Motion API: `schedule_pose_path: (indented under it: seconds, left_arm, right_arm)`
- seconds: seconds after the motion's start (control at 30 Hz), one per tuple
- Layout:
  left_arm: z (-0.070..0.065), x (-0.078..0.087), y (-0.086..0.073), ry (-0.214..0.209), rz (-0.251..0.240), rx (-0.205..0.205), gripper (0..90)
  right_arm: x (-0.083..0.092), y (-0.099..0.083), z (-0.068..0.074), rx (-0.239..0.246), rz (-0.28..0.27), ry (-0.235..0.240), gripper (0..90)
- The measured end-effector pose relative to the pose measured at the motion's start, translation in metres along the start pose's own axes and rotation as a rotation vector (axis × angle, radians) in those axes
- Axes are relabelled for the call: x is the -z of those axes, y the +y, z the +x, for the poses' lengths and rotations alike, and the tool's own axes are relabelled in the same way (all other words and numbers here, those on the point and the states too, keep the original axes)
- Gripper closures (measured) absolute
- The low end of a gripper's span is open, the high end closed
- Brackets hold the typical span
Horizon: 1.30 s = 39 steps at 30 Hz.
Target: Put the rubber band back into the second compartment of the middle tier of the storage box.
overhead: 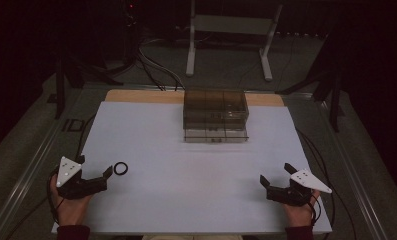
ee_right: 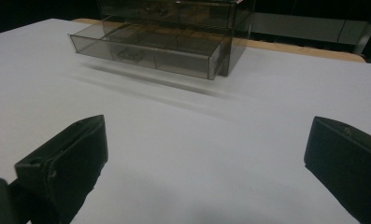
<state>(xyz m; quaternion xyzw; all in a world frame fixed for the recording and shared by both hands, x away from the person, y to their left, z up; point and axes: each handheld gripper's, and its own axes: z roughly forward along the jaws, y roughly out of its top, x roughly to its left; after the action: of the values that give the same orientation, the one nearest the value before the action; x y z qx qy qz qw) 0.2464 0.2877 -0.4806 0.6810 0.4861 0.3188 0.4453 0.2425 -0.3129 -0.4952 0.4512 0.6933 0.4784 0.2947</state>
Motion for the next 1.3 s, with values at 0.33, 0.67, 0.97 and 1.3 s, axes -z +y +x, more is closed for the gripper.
schedule_pose_path:
  seconds: [0.33,0.67,0.97,1.3]
  left_arm:
    - [0.000,-0.017,-0.003,-0.004,0.036,0.007,0.7]
    - [0.003,-0.038,-0.005,0.001,0.106,0.010,3.4]
    - [0.005,-0.052,-0.012,-0.021,0.183,0.015,9.3]
    - [-0.001,-0.064,-0.018,-0.009,0.297,-0.023,38.8]
  right_arm:
    - [0.000,0.001,0.000,0.001,-0.005,-0.015,0.0]
    - [0.000,0.001,0.001,0.004,-0.010,-0.017,0.0]
    - [0.001,0.002,0.001,0.002,-0.016,-0.020,0.0]
    - [0.001,0.001,0.000,0.004,-0.016,-0.022,0.0]
